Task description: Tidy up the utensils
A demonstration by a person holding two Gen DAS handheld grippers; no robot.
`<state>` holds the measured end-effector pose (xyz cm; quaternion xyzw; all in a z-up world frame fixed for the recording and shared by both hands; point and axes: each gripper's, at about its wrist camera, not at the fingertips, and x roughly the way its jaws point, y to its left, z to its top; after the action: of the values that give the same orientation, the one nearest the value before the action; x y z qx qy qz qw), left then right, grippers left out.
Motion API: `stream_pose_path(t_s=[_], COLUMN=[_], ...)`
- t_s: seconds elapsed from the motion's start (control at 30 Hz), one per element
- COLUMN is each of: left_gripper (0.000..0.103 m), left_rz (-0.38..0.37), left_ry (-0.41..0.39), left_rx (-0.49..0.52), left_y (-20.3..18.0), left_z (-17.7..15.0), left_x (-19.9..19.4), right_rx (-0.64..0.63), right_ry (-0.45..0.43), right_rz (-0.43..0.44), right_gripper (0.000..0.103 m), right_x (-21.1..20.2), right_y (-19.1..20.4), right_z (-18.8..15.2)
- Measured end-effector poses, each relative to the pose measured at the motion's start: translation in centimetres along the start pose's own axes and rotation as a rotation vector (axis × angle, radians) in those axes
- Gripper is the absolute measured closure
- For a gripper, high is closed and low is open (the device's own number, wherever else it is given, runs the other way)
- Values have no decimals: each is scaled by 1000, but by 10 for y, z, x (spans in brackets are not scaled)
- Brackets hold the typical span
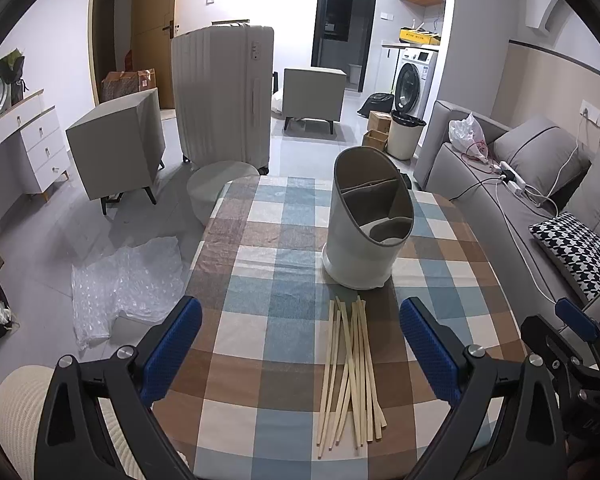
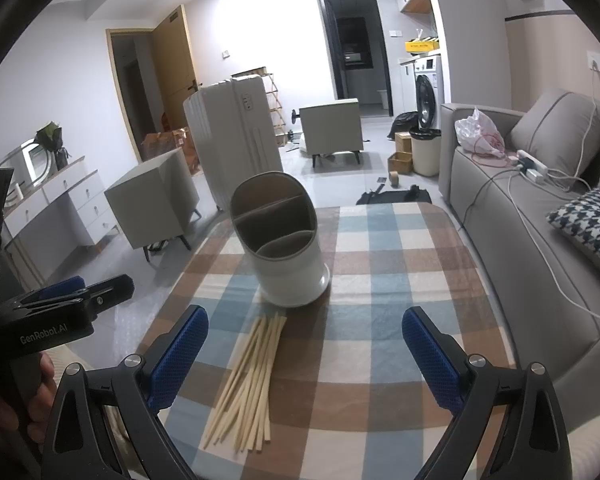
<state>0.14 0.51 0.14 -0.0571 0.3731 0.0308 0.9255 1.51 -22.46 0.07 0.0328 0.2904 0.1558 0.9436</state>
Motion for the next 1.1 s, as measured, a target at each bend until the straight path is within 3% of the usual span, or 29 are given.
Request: stream_pose_path(t_s=[0.7,0.9,1.1], left_gripper=[6,6,6], left_rz=[-11,5,7], left_ry=[0,4,107], left_rx=[-14,-65,-166], left_y=[-3,16,44], left_z=[5,13,17], left_x=[4,17,57], right_rx=[5,19,59], right_ry=[19,49,234], right_rz=[10,19,73], right_gripper=[5,7,31], right_x=[7,17,66], right_y=[0,-2,-7], right_z=[1,5,5])
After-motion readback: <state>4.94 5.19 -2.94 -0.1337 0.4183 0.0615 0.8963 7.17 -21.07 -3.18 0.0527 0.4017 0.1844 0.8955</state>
